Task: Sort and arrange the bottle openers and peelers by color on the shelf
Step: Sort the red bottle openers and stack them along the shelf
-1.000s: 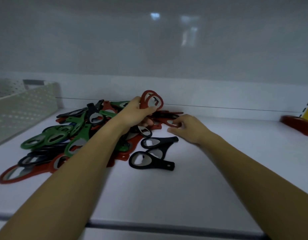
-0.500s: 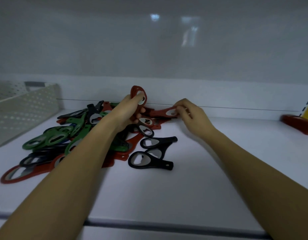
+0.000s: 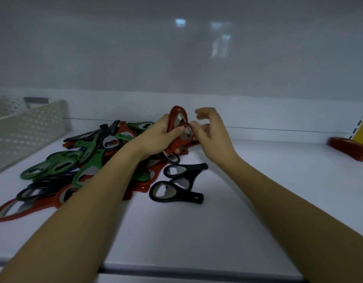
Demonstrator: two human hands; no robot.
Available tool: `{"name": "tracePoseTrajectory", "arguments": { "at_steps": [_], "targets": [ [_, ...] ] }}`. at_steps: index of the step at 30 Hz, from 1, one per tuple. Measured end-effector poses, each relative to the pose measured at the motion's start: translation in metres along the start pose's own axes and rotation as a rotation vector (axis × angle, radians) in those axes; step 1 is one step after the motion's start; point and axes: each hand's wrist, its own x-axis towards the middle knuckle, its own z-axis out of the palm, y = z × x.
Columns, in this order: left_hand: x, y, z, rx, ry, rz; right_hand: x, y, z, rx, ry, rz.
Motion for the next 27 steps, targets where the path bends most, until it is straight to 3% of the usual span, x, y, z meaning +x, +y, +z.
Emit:
{"name": "tracePoseTrajectory", "arguments": {
  "at_steps": [3,7,10,16,27],
  "targets": [
    [0.004,-0.004,-0.006,-0.22,0.136,-0.09,0.002,0.004,-0.001,-0.021,-0.041,0.081],
    [0.008,-0.002,-0.011,-0.576,0.251,-0.198,-0.008,0.026,0.005,-0.349,-0.569,-0.021],
    [0.008,0.0,-0.015,-0.703,0.259,-0.268,-0.003,0.028,0.008,-0.415,-0.758,0.055],
    [0.009,-0.003,-0.019,-0.652,0.277,-0.249,0.0,0.015,0.004,-0.459,-0.697,0.128],
    [0.009,-0.01,-0.018,-0.398,0.354,-0.212,0.002,0.021,-0.001,-0.646,-0.593,-0.002]
  ]
}}
